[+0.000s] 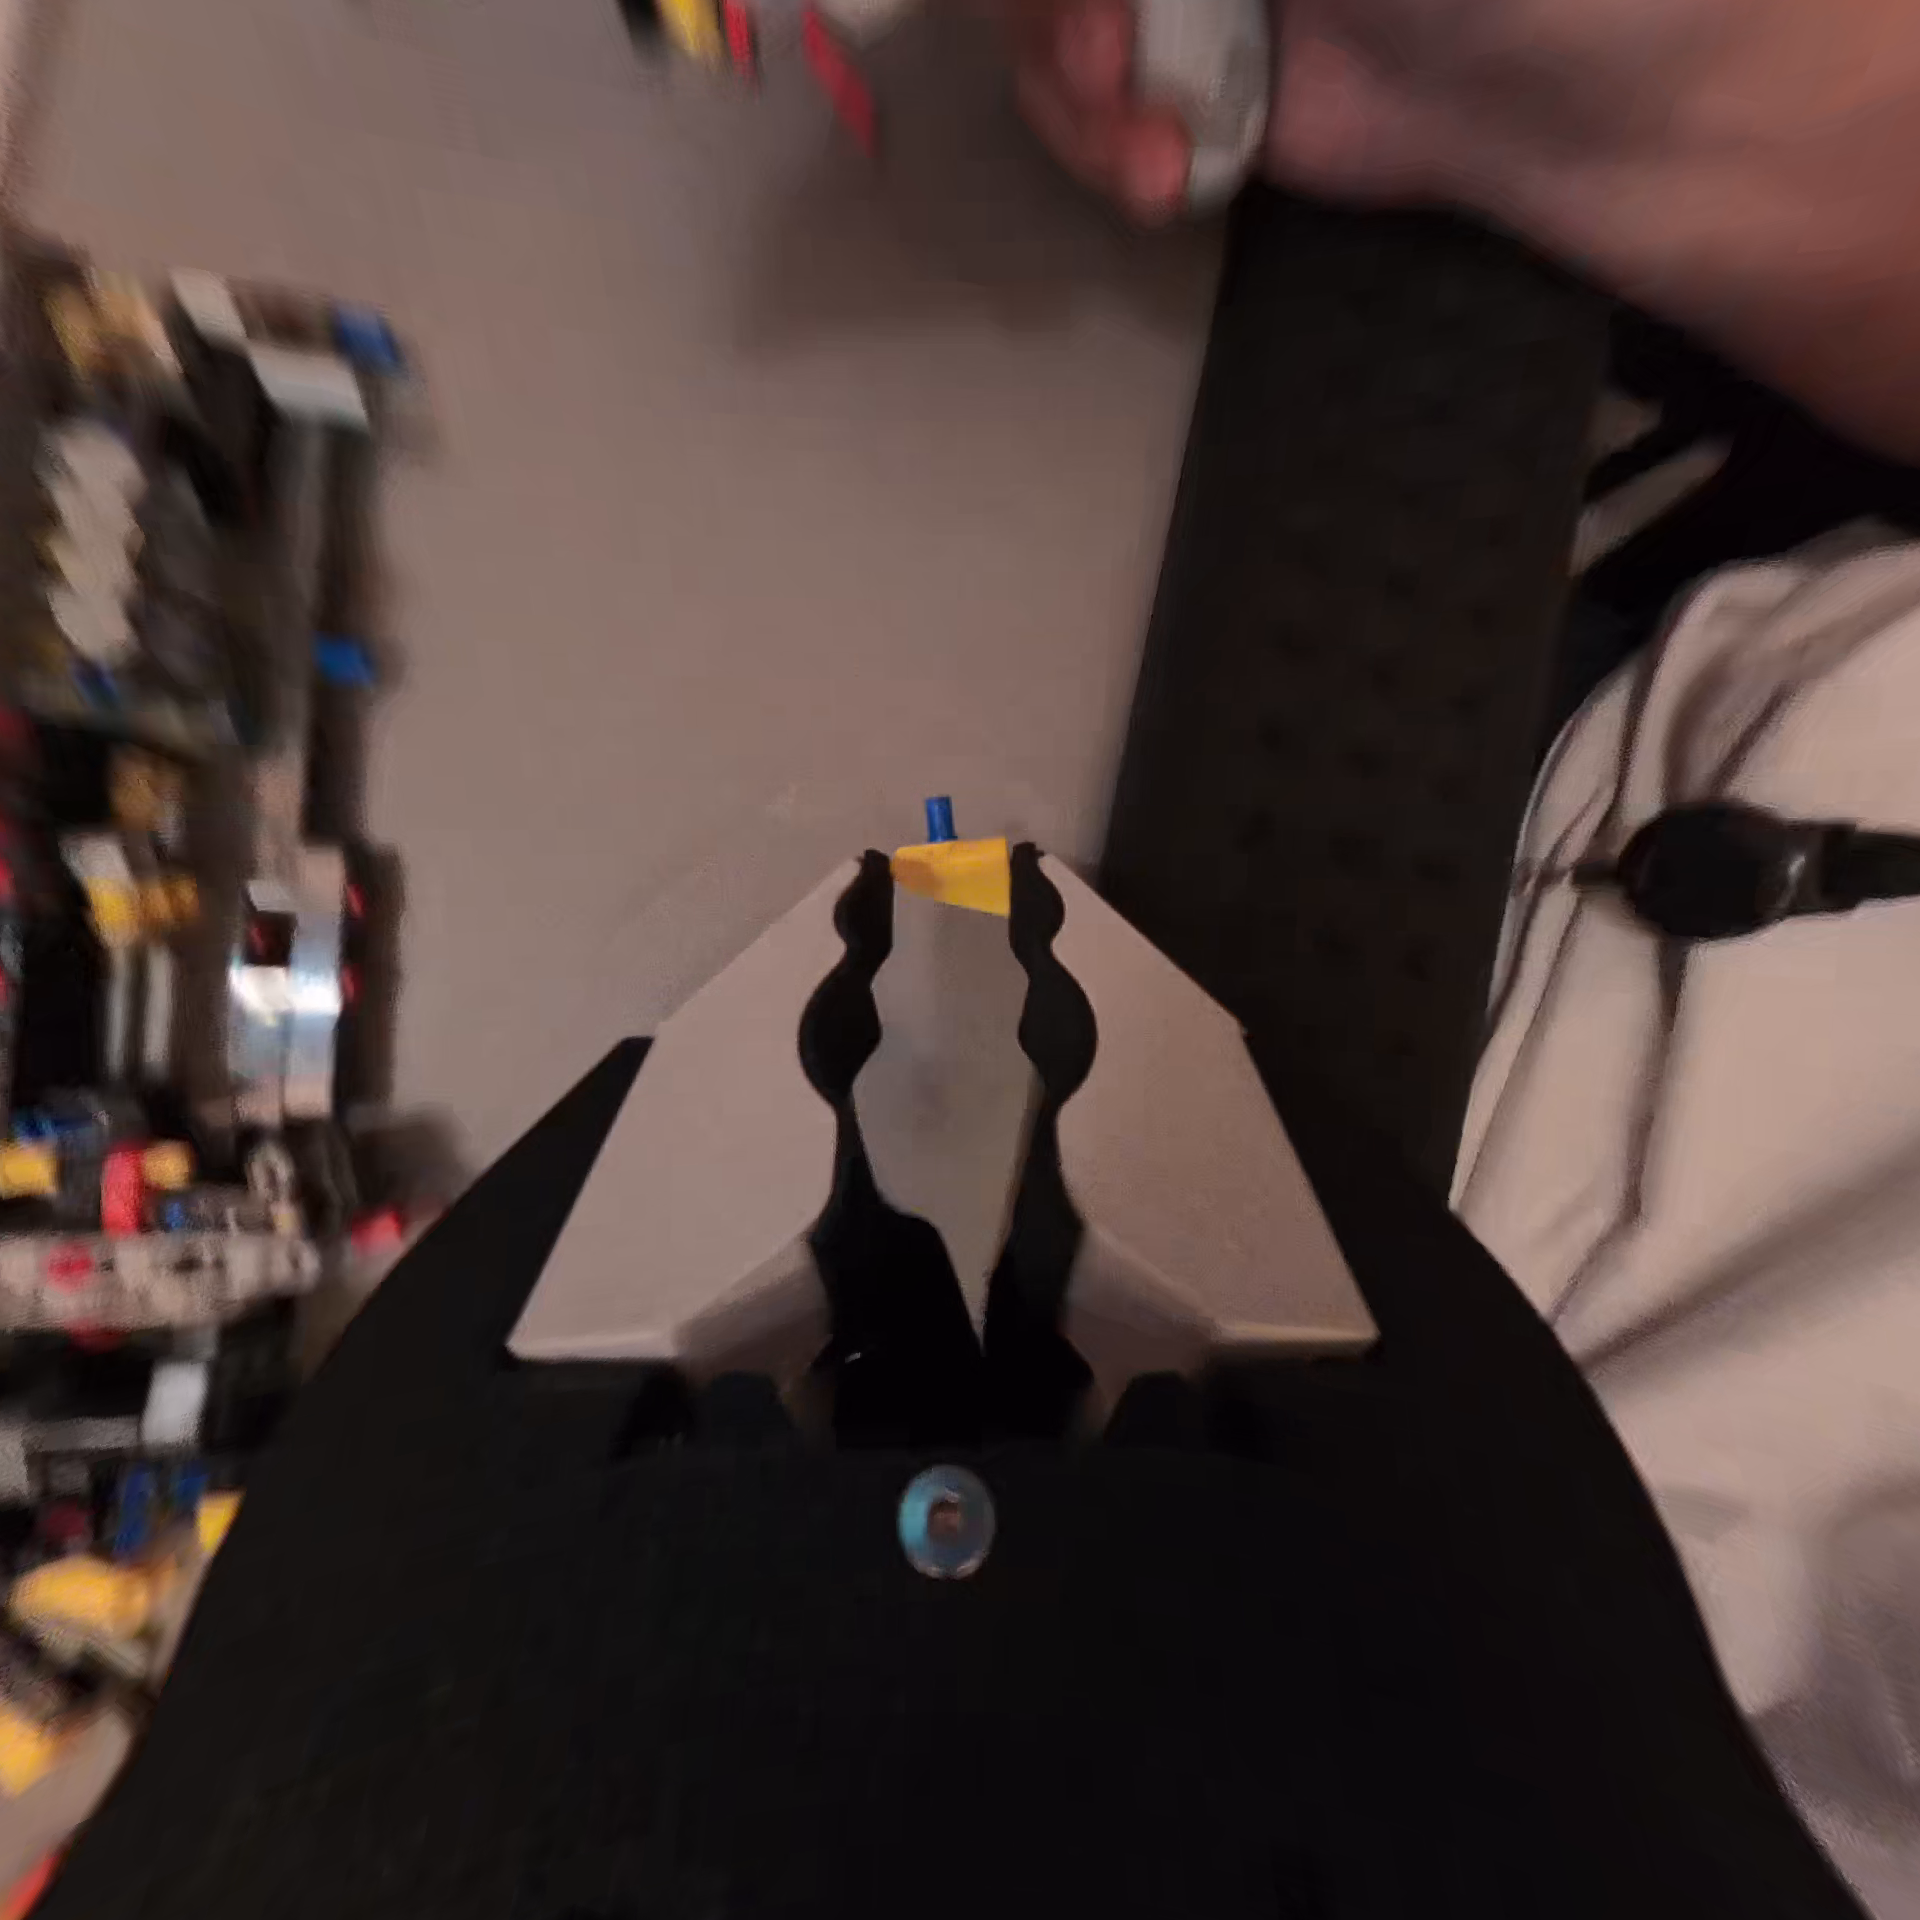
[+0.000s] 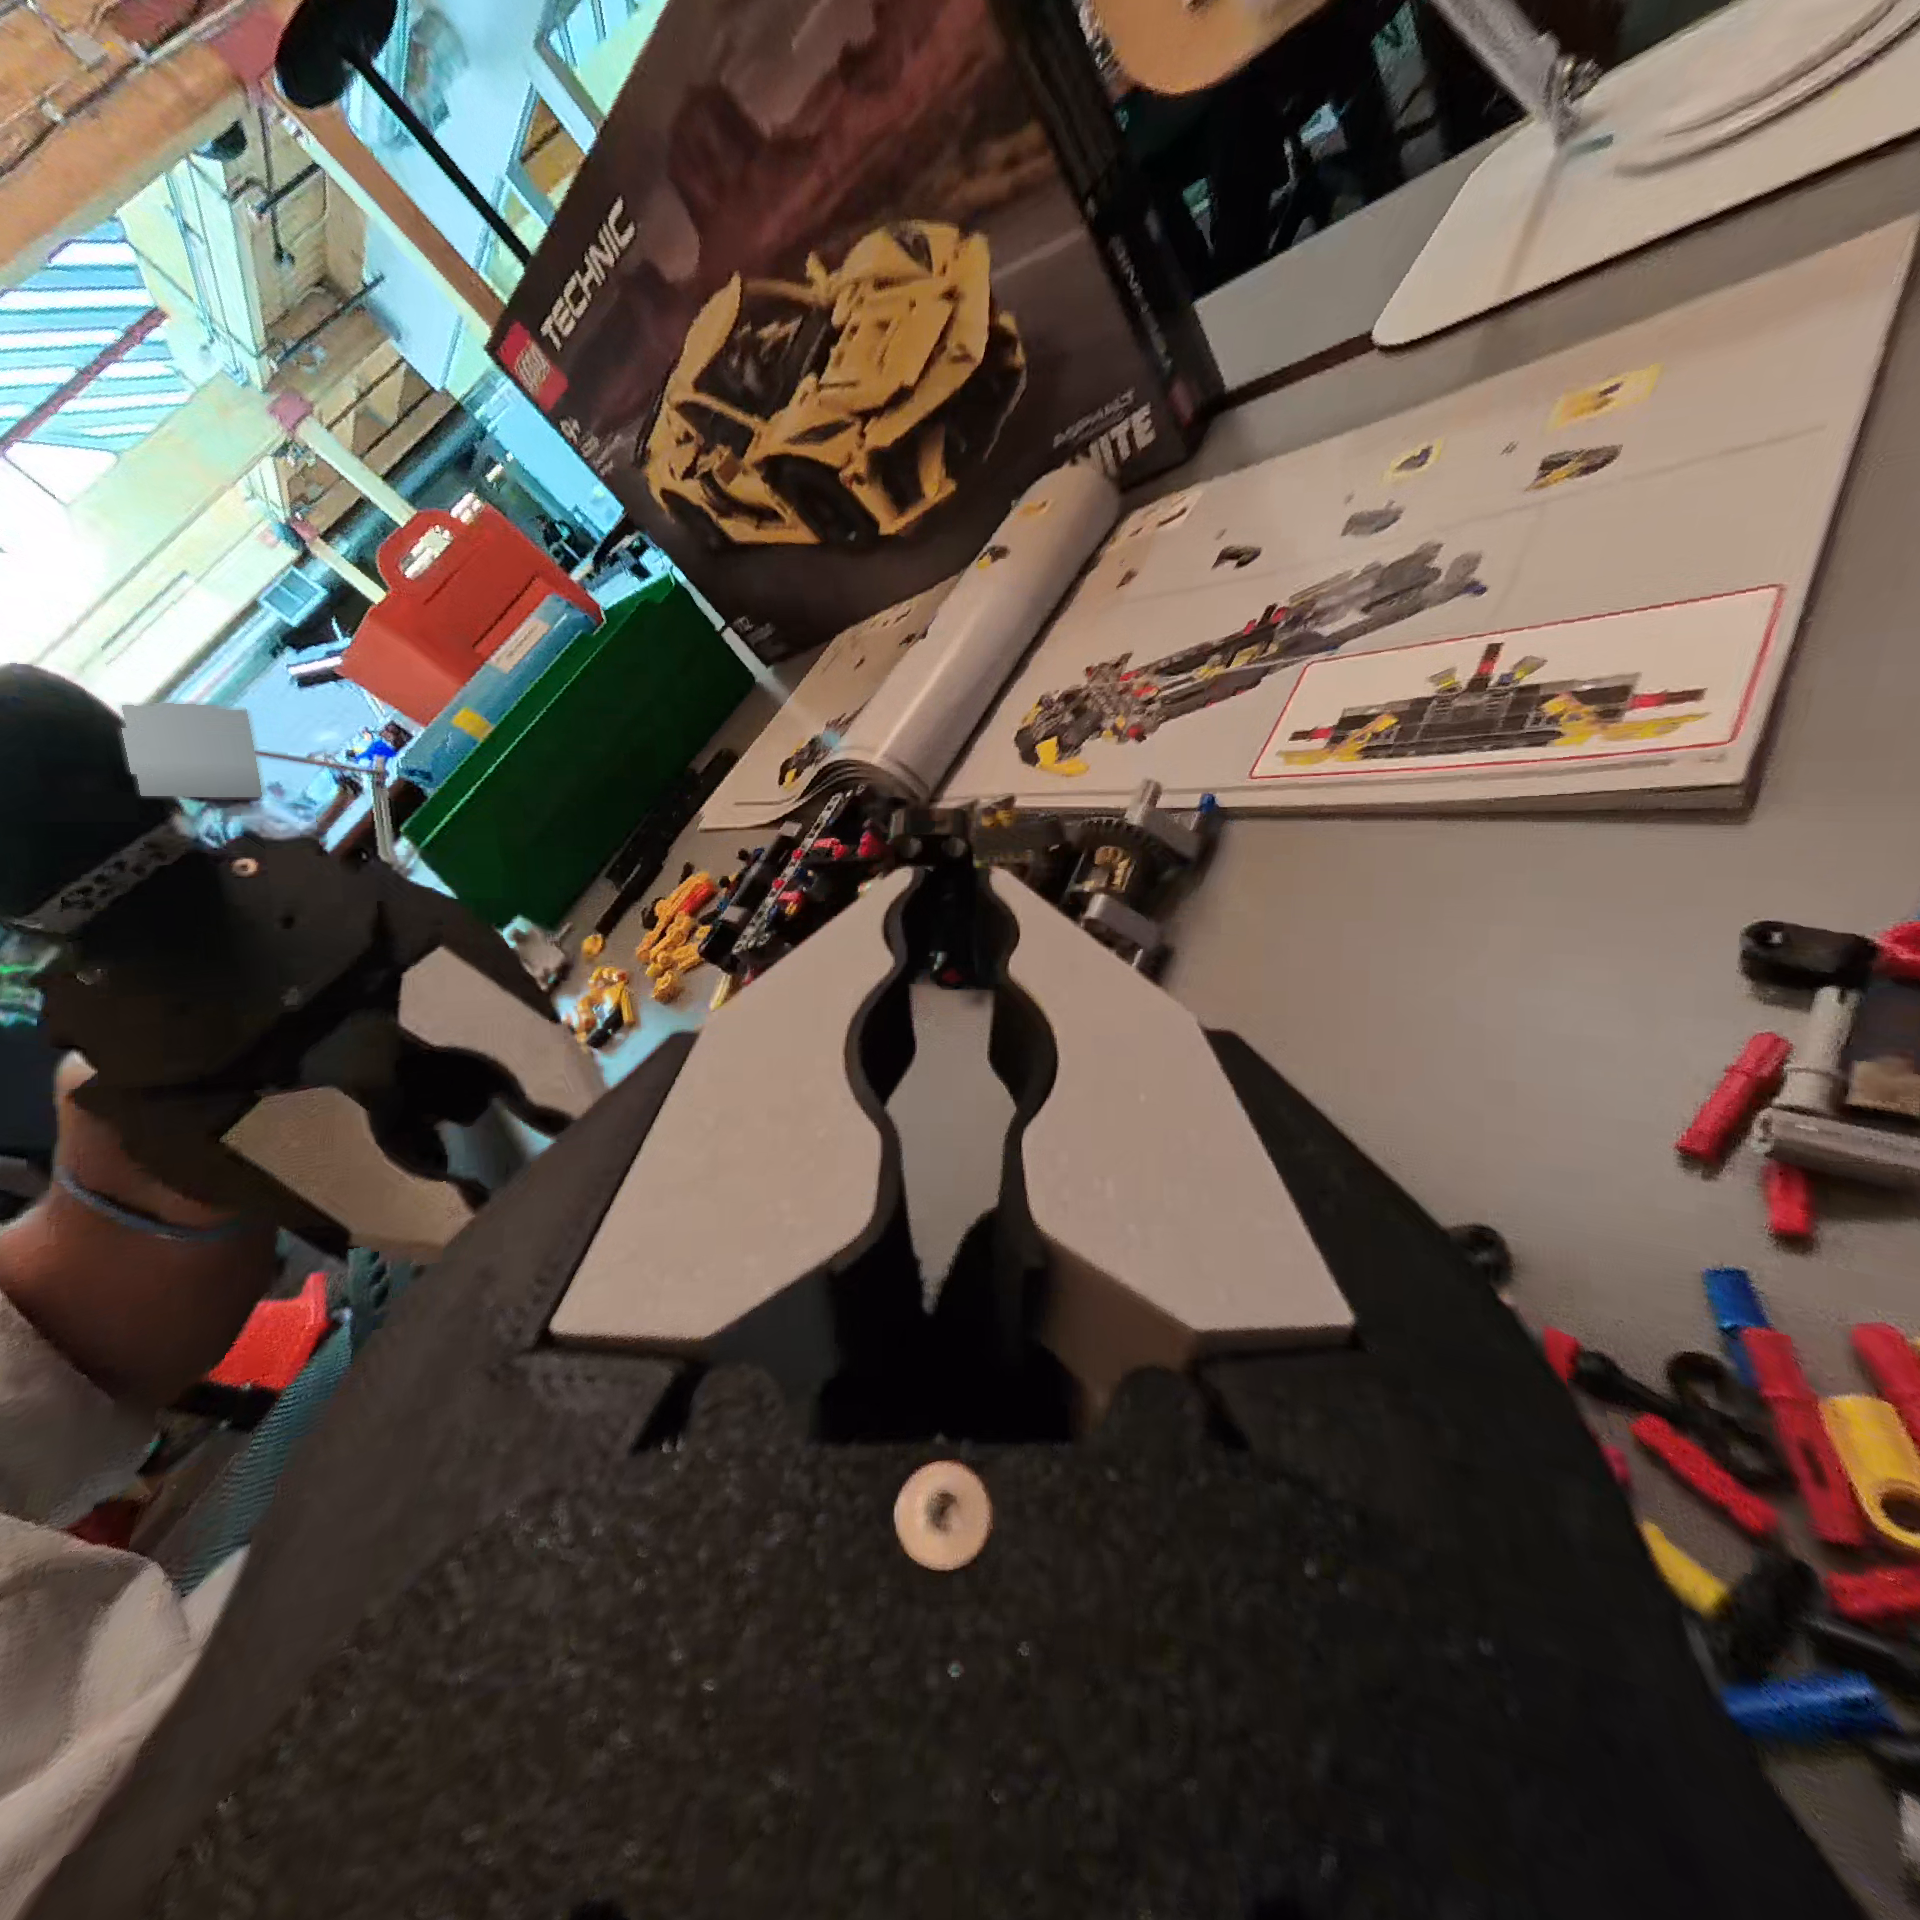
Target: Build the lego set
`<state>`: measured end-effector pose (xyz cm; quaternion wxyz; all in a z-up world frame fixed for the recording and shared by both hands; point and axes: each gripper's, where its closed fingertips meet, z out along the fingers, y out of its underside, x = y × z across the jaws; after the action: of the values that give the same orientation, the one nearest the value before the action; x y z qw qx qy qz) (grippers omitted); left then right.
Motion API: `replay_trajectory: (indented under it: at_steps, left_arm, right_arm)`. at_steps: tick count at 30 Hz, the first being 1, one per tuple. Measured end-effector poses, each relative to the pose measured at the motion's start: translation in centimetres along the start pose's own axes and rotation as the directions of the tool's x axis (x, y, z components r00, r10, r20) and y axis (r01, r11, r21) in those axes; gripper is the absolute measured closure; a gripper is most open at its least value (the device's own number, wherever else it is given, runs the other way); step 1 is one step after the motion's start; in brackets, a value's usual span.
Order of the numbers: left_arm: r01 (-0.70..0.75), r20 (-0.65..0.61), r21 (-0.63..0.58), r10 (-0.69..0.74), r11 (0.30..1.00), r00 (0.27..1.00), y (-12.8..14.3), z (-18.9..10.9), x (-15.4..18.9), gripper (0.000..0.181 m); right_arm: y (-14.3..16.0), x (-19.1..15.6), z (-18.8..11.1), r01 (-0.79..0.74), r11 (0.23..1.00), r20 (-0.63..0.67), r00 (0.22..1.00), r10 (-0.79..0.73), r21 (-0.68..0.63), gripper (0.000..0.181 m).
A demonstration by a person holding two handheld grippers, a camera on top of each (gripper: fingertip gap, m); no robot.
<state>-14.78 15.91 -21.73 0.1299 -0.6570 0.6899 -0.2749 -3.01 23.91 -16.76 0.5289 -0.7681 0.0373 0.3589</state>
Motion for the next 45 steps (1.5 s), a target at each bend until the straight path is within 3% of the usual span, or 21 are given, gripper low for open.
replay_trajectory:
  at_steps: [4, 6, 10, 13, 16, 18, 20, 23, 26, 29, 31, 34, 41, 45]
  left_arm:
    - [-0.043, 0.199, -0.182, 0.080, 0.982, 0.977, 5.0, -0.6, -3.0, 0.160]
    - [-0.074, 0.267, -0.209, 0.129, 0.975, 0.955, 5.6, -0.5, -4.1, 0.160]
    - [-0.035, 0.222, -0.133, 0.064, 0.991, 0.973, 4.7, 0.4, -3.4, 0.157]
    - [-0.030, 0.162, -0.038, 0.035, 0.999, 0.986, 4.0, 0.3, -2.7, 0.145]
    - [-0.241, 0.194, 0.058, 0.226, 0.969, 0.955, 3.5, -1.3, -3.3, 0.151]
    - [-0.435, 0.267, 0.048, 0.408, 0.899, 0.873, 3.7, -2.2, -4.2, 0.155]
    - [-0.631, 0.329, -0.003, 0.597, 0.776, 0.732, 3.5, -2.7, -4.7, 0.156]
    - [-0.855, 0.395, -0.186, 0.834, 0.484, 0.386, 3.0, -2.9, -5.4, 0.150]
    - [-0.942, 0.368, -0.298, 0.929, 0.153, 0.034, 2.7, -2.5, -4.6, 0.146]
    - [-0.944, 0.314, -0.327, 0.936, -0.050, -0.158, 3.3, -1.8, -4.0, 0.146]
    - [-0.935, 0.294, -0.330, 0.927, -0.129, -0.232, 3.7, -1.6, -4.0, 0.147]
    - [-0.925, 0.287, -0.328, 0.912, -0.193, -0.292, 3.9, -1.2, -4.2, 0.152]
    - [-0.921, 0.302, -0.312, 0.895, -0.232, -0.328, 3.3, -0.4, -4.3, 0.160]
    - [-0.921, 0.308, -0.309, 0.891, -0.237, -0.333, 3.3, 0.6, -4.5, 0.181]
  right_arm:
    - [1.1, -0.7, 1.0, 0.128, 0.990, -0.035, 0.991, -0.130, -0.064, 0.175]
    - [1.3, -0.9, 1.1, 0.189, 0.979, -0.053, 0.980, -0.193, -0.074, 0.175]
    - [1.2, -1.1, 0.9, 0.201, 0.978, -0.052, 0.978, -0.204, -0.062, 0.175]
    - [1.0, -1.3, 0.7, 0.184, 0.982, -0.037, 0.982, -0.186, -0.047, 0.175]
    - [1.1, -1.6, 0.7, 0.181, 0.982, -0.011, 0.983, -0.181, -0.046, 0.175]
    - [1.2, -1.9, 0.8, 0.191, 0.980, 0.003, 0.982, -0.191, -0.052, 0.176]
    - [1.4, -2.2, 1.0, 0.204, 0.977, 0.017, 0.979, -0.204, -0.060, 0.175]
    - [1.6, -2.3, 1.1, 0.219, 0.973, 0.017, 0.976, -0.219, -0.072, 0.175]
    - [1.6, -2.4, 1.1, 0.223, 0.972, 0.020, 0.975, -0.222, -0.070, 0.175]
    - [1.6, -2.5, 1.0, 0.216, 0.974, 0.027, 0.976, -0.215, -0.066, 0.175]
    - [1.5, -2.5, 1.0, 0.210, 0.976, 0.030, 0.977, -0.209, -0.062, 0.175]
    - [1.4, -2.6, 0.9, 0.199, 0.978, 0.040, 0.980, -0.197, -0.059, 0.175]
    - [1.4, -2.7, 0.9, 0.186, 0.981, 0.058, 0.981, -0.183, -0.057, 0.175]
    - [1.5, -2.9, 0.9, 0.182, 0.982, 0.070, 0.982, -0.178, -0.056, 0.175]
